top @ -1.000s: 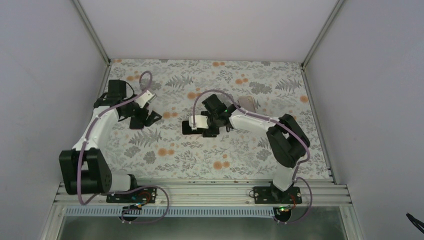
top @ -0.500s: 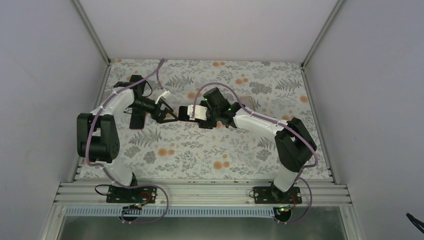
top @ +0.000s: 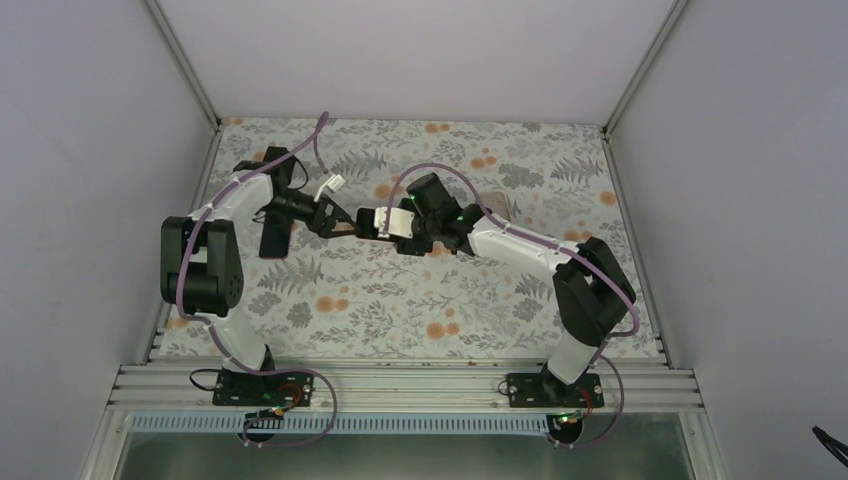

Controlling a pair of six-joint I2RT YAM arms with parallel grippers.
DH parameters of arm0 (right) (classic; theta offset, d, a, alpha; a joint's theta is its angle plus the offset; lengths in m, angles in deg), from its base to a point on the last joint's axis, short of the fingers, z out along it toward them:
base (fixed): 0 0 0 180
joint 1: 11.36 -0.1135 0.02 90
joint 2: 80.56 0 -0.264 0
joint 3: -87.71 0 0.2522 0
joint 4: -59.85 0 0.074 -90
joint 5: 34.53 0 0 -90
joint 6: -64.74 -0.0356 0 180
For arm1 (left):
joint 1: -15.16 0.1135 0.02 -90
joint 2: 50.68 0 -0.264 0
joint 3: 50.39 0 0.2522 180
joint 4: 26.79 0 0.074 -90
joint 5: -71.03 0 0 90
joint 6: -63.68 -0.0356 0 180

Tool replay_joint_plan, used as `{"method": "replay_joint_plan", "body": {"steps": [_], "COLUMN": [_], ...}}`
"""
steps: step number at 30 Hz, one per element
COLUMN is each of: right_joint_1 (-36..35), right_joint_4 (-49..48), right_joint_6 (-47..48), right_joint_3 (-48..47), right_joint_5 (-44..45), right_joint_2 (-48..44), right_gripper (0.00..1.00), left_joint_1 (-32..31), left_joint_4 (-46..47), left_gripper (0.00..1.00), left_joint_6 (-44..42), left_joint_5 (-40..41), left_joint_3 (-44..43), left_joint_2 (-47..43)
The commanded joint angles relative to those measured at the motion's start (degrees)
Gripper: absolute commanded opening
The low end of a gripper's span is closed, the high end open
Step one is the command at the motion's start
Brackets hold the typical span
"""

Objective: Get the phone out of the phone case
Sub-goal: Pick up the phone at the center of the board, then remove the phone case from the phone.

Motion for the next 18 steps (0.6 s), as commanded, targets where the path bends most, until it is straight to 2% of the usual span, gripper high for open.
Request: {"method": "replay_joint_plan", "body": {"steps": [1, 5, 8, 18], "right_joint_1": [-1.4, -2.2, -2.6, -3.0], "right_joint_4": [-3.7, -3.5, -3.3, -4.1], "right_joint_6": [-1.8, -2.1, -1.9, -1.5], "right_joint_3": [-3.9, -5.4, -5.7, -4.9], "right_joint_5": [-0.8, -0.2, 0.0, 1.7], "right_joint_2": [-2.4, -1.9, -1.7, -1.5], "right_gripper": [0.54, 0.54, 0.55, 0.55], "left_joint_1": [-2.1, -3.7, -3.7, -3.7], "left_joint_4": [1.0, 1.5, 0.2, -10.5], "left_gripper": [0.96, 0.95, 0.89, 0.42], "left_joint_6": [1.2, 2.1, 1.1, -7.8], "left_joint_5": [-1.4, -1.5, -2.5, -9.9], "left_joint_3": [-2.4, -2.9, -4.0, -7.5], "left_joint_2": [1.2, 0.5, 1.5, 5.0]}}
